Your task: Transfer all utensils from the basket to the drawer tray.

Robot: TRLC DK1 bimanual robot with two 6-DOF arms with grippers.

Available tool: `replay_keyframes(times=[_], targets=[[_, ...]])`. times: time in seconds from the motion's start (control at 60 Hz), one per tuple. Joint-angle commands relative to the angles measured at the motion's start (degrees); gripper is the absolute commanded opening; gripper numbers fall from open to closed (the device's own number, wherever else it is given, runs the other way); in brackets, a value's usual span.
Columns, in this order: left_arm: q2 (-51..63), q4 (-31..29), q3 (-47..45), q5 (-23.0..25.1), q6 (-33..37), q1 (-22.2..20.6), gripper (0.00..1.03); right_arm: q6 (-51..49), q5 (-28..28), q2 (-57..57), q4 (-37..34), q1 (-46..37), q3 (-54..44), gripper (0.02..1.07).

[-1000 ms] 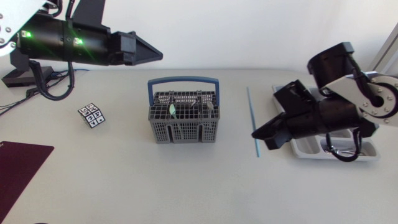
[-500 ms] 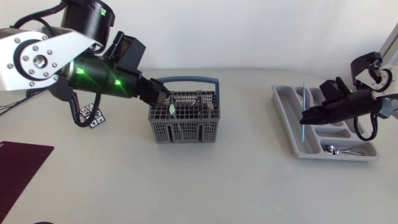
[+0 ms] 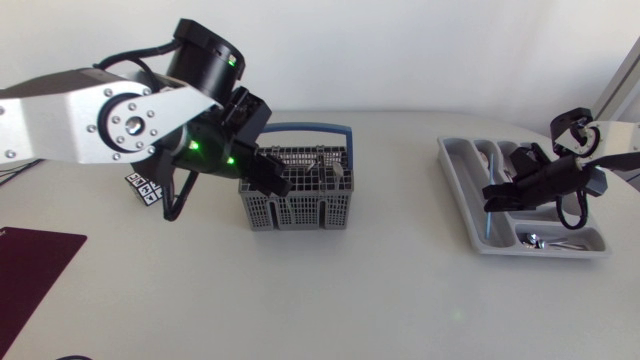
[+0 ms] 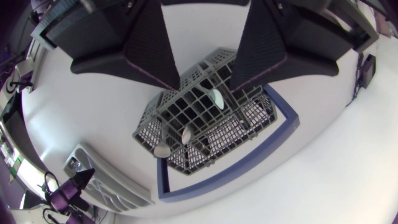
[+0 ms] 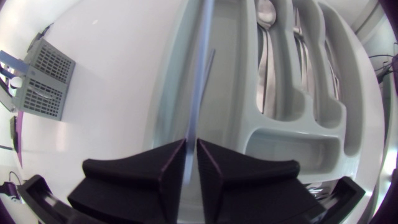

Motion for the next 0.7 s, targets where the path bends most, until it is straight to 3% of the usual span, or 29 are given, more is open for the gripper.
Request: replay_keyframes(times=[0.0,0.083,0.133,0.45,0.683], targets=[[2.4,-1.0,0.1,-2.4,1.3,-1.2,0.57,1.3,0.5,1.5,-1.6,-0.1,1.2,0.66],[4.1,-2.0,1.2,-4.6,1.3,-1.7,0.57,1.8,2.0,1.3,-2.7,0.3,1.2,0.85],[5.1,-2.7,2.1,-6.0,1.2,-1.9,0.57,1.8,2.1,0.8,-3.2,0.8,1.2,0.89],[9.6,-3.0,5.3,-11.4,0.3,-1.9,0.57,3.9,3.2,-4.5,-4.4,5.5,-1.3,0.94],[12.9,-1.5,7.8,-11.4,-0.7,-1.0,0.56,5.4,3.2,-8.8,-5.5,9.2,-2.4,0.97]])
